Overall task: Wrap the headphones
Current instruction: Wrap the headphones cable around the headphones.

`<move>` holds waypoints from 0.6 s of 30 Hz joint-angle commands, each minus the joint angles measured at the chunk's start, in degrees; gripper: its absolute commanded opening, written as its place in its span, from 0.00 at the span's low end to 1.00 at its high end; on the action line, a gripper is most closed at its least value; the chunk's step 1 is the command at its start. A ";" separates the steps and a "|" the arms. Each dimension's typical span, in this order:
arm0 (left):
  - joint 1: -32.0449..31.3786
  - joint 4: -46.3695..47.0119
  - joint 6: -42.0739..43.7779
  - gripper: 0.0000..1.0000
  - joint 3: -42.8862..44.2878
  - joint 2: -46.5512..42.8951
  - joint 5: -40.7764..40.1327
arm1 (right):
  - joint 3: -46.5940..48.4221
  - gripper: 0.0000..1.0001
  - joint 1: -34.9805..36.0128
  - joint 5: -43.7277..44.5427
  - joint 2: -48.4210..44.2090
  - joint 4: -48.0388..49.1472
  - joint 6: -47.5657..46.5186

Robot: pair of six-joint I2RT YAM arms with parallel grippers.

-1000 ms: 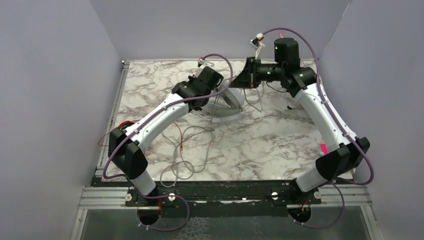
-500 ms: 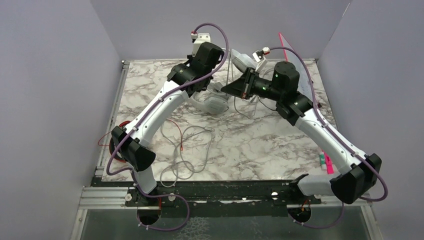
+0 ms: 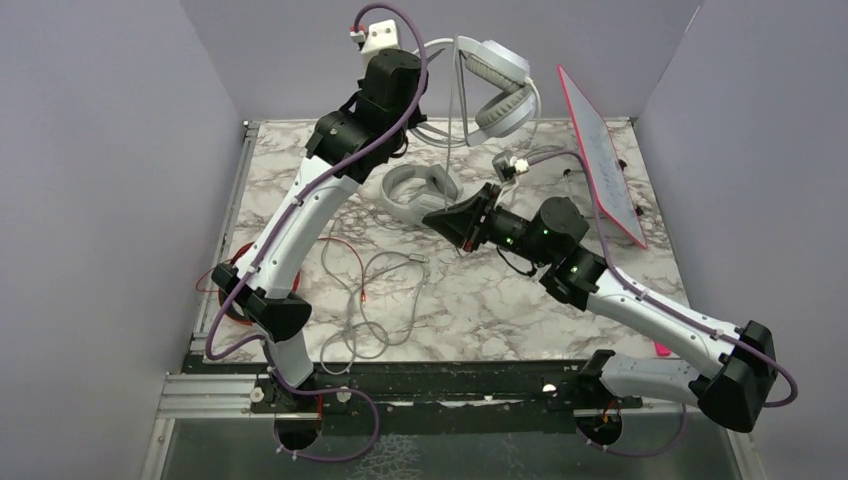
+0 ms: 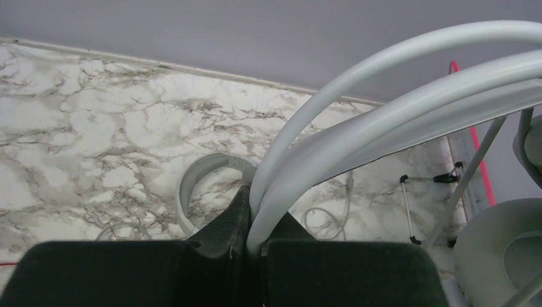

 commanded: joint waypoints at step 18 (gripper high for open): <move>0.52 6.52 1.80 0.00 6.69 -7.91 3.13 | -21.19 0.12 5.90 13.05 1.42 28.83 -7.97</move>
